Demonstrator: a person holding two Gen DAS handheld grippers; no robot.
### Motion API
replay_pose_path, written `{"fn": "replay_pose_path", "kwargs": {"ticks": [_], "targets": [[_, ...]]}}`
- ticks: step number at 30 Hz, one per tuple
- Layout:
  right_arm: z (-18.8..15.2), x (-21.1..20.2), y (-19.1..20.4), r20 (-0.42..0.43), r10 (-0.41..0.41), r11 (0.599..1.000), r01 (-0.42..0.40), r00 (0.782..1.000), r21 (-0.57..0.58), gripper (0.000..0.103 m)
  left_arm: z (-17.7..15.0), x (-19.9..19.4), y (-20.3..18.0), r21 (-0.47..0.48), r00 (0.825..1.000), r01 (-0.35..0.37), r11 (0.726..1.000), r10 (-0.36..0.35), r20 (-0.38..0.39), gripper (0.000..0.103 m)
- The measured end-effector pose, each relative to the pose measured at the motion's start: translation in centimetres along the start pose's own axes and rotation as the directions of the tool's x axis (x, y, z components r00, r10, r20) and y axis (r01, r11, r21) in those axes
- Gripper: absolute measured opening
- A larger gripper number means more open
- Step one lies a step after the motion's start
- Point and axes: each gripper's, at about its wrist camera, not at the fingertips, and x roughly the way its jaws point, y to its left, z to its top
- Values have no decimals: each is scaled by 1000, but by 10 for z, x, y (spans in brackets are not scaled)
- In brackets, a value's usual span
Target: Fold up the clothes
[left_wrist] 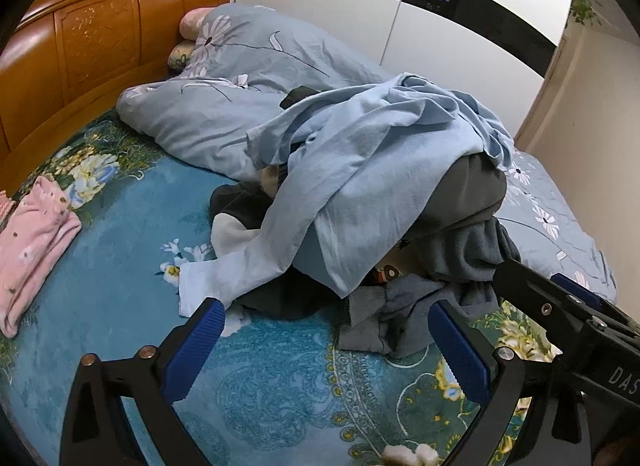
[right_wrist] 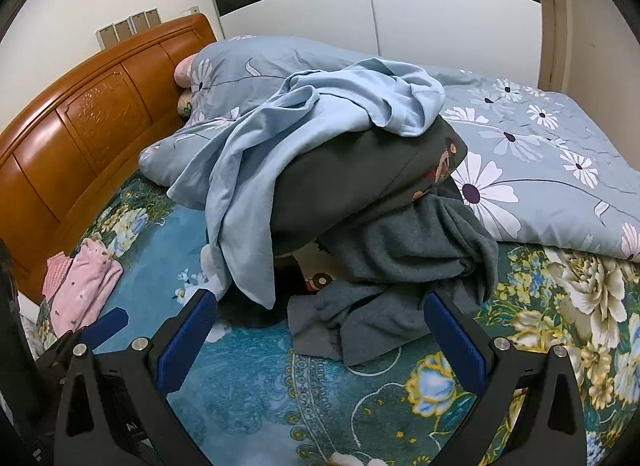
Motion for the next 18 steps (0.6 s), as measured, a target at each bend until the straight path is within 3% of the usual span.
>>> {"fn": "replay_pose_path", "kwargs": {"ticks": [18], "targets": [[5, 10, 8, -25, -7, 1000, 6, 1000, -23, 103, 2, 3, 6, 2, 1000, -1, 1000, 1, 6, 103]]}}
